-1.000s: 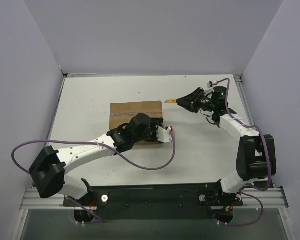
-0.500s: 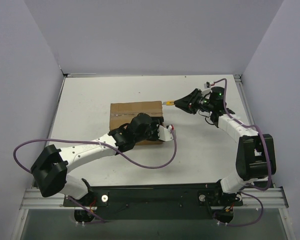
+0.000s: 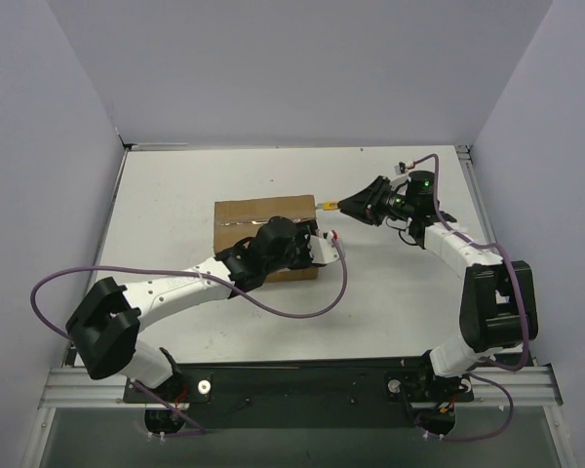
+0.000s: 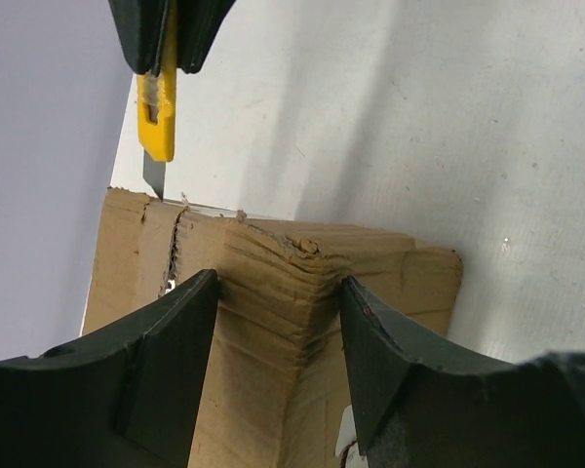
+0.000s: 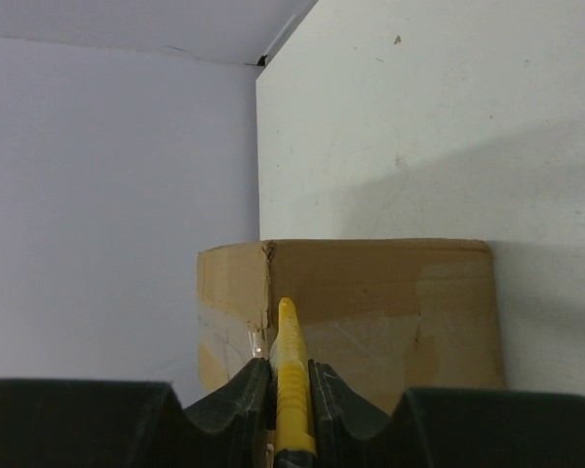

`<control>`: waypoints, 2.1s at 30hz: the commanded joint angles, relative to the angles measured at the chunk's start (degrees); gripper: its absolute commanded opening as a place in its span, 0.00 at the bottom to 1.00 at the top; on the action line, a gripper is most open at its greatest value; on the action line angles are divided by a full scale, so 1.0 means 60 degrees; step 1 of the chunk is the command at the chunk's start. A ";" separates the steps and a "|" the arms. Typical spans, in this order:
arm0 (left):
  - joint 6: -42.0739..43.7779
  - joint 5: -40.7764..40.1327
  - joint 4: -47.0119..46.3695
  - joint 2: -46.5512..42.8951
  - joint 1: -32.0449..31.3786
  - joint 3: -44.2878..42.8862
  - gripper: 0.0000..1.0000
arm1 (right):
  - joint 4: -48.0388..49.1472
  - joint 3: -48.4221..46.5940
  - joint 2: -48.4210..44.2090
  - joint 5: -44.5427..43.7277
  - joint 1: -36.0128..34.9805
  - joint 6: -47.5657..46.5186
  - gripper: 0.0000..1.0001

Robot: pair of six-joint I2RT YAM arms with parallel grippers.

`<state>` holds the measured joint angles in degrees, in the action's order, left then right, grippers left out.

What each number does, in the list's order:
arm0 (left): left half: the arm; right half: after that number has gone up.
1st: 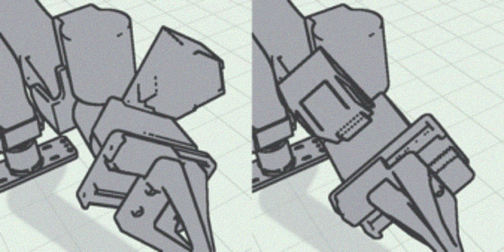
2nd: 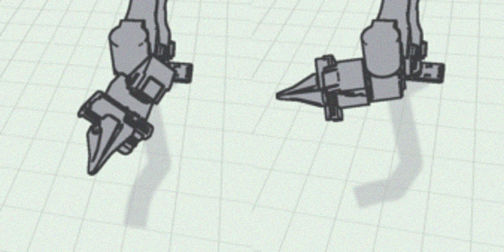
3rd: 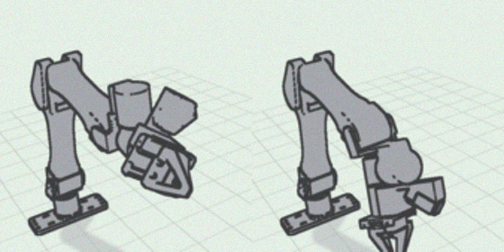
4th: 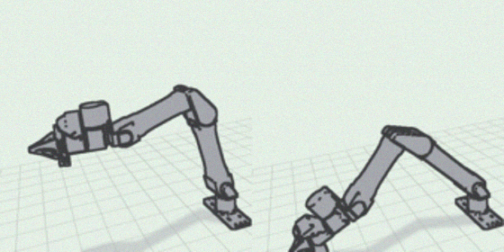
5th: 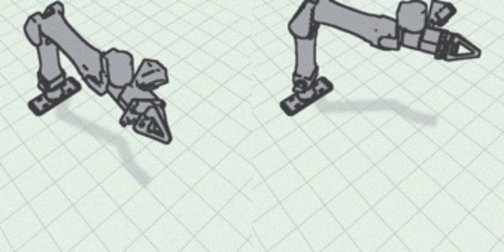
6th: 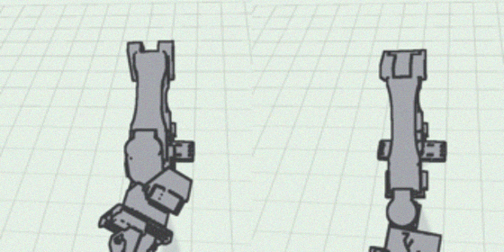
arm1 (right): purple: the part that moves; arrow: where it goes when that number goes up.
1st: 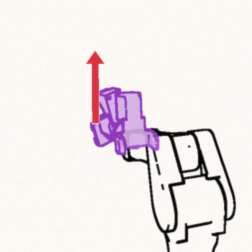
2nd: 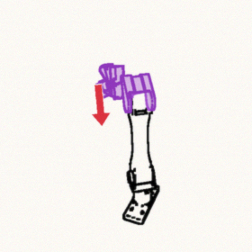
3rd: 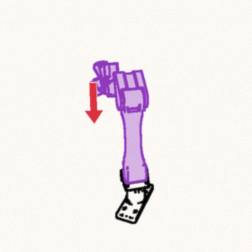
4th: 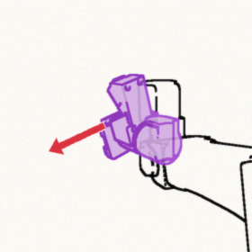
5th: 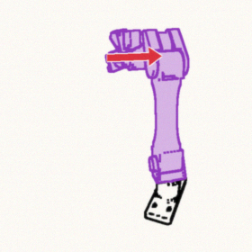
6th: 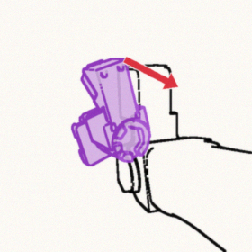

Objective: Unpack the express box

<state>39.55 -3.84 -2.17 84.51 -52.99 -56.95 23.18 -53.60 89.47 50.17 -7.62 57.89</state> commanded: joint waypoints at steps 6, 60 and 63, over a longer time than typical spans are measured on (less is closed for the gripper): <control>-0.1420 -0.0342 0.0128 0.0724 0.0672 -0.0836 0.59 | -0.0275 -0.0192 -0.0439 0.0500 -0.0224 -0.0464 0.00; -0.2505 0.0434 0.0992 0.0915 0.1317 -0.1041 0.54 | 0.1527 -0.1100 0.0909 0.0763 -0.0444 0.1206 0.00; -0.2446 0.0390 0.0963 0.0988 0.1376 -0.1085 0.54 | 0.1382 -0.1100 0.0850 0.0837 -0.0400 0.1134 0.00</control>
<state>26.13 -0.03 -0.58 88.16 -46.89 -62.19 32.01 -59.37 98.80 49.98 -9.65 66.28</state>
